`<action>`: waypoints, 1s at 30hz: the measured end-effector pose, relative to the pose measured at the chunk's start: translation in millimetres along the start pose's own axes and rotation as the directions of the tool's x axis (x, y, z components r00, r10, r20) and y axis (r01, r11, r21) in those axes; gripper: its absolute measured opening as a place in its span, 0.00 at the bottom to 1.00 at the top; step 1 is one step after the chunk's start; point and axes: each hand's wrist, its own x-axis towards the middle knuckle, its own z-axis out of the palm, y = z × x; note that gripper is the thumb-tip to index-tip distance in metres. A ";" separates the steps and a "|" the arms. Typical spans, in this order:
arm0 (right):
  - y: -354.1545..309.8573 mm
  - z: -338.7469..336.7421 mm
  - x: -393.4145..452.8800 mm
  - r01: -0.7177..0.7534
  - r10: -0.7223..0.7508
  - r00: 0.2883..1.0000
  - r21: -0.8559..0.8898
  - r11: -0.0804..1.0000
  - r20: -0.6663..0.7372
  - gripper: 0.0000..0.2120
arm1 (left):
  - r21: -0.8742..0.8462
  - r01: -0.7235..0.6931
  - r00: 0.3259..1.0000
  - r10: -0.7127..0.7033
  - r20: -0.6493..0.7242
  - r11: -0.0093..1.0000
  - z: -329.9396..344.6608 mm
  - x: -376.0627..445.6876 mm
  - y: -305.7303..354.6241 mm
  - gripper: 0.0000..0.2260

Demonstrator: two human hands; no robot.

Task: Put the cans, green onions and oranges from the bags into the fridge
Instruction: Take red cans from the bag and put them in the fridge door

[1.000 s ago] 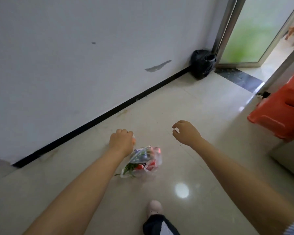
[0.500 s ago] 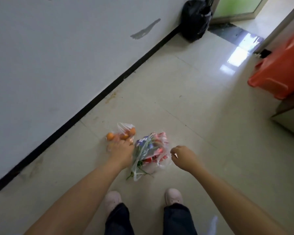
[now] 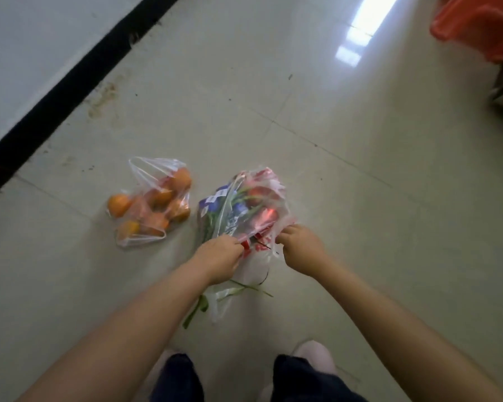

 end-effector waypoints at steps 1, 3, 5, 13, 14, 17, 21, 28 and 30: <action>9.8 15.2 14.6 0.037 -0.037 0.999 -0.031 0.999 0.008 0.19 | 0.008 -0.037 0.999 0.037 0.000 0.999 18.0 20.8 -5.1 0.14; 29.7 46.4 42.1 0.157 -0.163 0.986 -0.118 0.980 -0.038 0.17 | 0.065 -0.118 0.993 0.119 -0.005 0.991 49.0 60.3 -14.2 0.15; 45.3 69.2 65.4 0.219 -0.257 0.957 -0.246 0.944 -0.135 0.12 | 0.165 -0.181 0.982 0.188 -0.026 0.969 68.4 96.0 -22.9 0.17; 86.2 126.6 101.6 0.044 -0.035 0.999 -0.393 0.918 0.030 0.17 | 0.465 -0.105 0.994 0.083 0.067 0.879 94.9 151.5 -44.4 0.22; 87.1 128.7 102.3 0.039 -0.020 0.998 -0.403 0.914 0.052 0.17 | 0.473 -0.084 0.996 0.057 0.071 0.877 97.1 148.8 -46.4 0.20; 81.2 129.2 108.9 0.056 -0.033 0.998 -0.433 0.900 0.061 0.16 | 0.515 -0.109 0.994 0.094 0.055 0.850 102.4 143.0 -51.1 0.17; 69.9 125.8 127.4 0.181 -0.279 0.949 -0.469 0.865 -0.147 0.11 | 0.534 -0.183 0.983 0.165 0.081 0.825 114.5 137.6 -55.8 0.16; 65.6 152.6 119.6 0.146 -0.046 0.975 -0.470 0.871 0.219 0.16 | 0.550 -0.193 0.979 0.123 0.162 0.812 128.6 119.9 -69.9 0.16; 65.5 159.9 110.0 0.173 0.022 0.943 -0.548 0.819 0.331 0.16 | 0.509 -0.146 0.985 0.077 0.155 0.848 131.9 116.1 -70.4 0.16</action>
